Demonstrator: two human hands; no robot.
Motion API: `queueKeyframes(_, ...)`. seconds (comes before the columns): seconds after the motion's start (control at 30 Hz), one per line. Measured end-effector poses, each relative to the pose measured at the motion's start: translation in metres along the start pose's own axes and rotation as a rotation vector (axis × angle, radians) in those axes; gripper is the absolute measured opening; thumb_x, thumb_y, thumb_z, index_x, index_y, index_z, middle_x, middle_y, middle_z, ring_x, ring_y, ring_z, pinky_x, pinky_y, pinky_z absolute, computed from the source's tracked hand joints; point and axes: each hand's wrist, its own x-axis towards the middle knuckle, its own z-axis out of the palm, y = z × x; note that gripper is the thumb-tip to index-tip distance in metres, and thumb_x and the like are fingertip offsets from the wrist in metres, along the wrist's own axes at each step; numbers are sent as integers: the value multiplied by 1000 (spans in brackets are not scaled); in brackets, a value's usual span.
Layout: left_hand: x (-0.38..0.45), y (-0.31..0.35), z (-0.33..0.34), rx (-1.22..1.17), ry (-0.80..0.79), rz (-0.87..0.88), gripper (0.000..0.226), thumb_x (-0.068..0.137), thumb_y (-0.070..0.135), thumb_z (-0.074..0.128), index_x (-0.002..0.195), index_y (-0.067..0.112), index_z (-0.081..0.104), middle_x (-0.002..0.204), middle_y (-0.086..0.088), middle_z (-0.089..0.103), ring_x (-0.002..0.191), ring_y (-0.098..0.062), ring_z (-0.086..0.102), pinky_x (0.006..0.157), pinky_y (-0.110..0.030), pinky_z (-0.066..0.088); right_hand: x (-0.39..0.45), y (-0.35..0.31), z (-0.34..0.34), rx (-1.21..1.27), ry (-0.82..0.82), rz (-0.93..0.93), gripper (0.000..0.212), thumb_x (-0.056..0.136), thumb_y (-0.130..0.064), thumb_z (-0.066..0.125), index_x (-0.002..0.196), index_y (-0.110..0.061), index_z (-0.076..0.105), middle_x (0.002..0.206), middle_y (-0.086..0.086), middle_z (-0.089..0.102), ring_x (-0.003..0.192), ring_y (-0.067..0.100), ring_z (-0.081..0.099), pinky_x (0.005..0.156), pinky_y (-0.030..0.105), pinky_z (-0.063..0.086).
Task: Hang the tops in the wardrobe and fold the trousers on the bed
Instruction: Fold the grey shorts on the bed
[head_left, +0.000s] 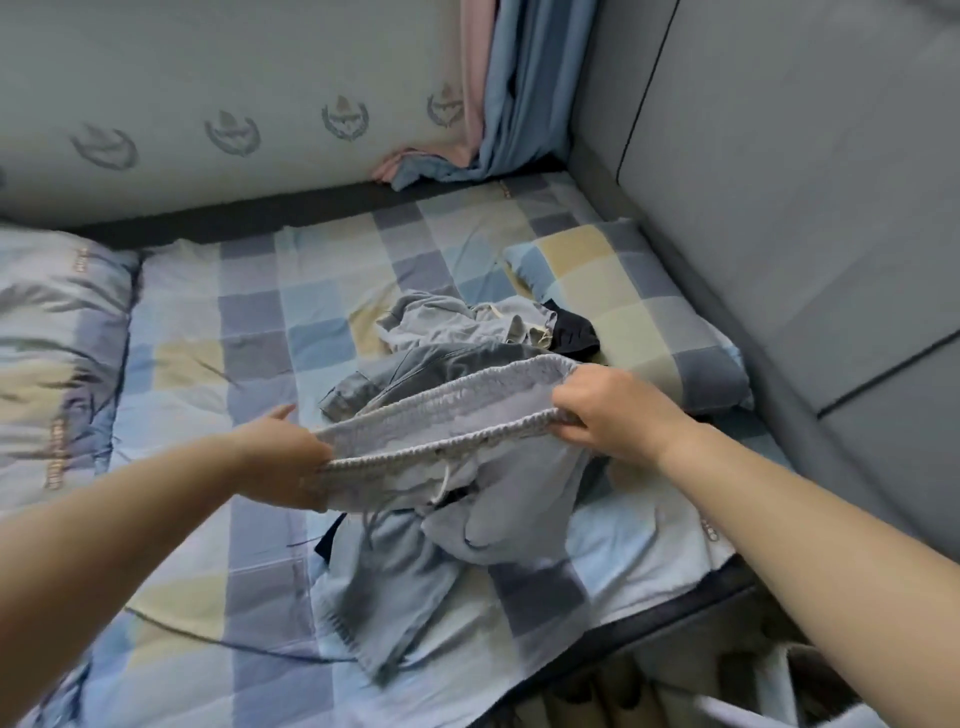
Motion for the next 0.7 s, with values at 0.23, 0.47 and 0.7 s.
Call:
queueKeyframes(0.23, -128, -81, 90, 3, 350, -201, 26, 97, 47, 35, 110, 29, 50, 113, 13, 63, 110, -8, 57, 116, -38, 19, 6, -118, -60, -273, 156, -63, 35, 67, -28, 85, 57, -14, 54, 56, 4, 58, 55, 24, 60, 50, 21, 27)
queueKeyframes(0.47, -260, -134, 135, -177, 1065, -183, 14, 68, 9, 81, 75, 20, 75, 86, -7, 70, 74, -30, 69, 72, -43, 53, 31, -224, -95, -444, 169, -25, 19, 67, -14, 82, 63, -16, 63, 59, 3, 63, 54, 23, 62, 50, 28, 44)
queueKeyframes(0.7, -342, -169, 187, -509, 1015, -303, 12, 83, -2, 66, 89, 3, 75, 101, -17, 70, 94, -33, 66, 79, -36, 49, 55, -305, -123, -617, -87, -177, 26, 85, -45, 53, 85, -25, 70, 93, -11, 70, 113, 12, 57, 116, 51, 0)
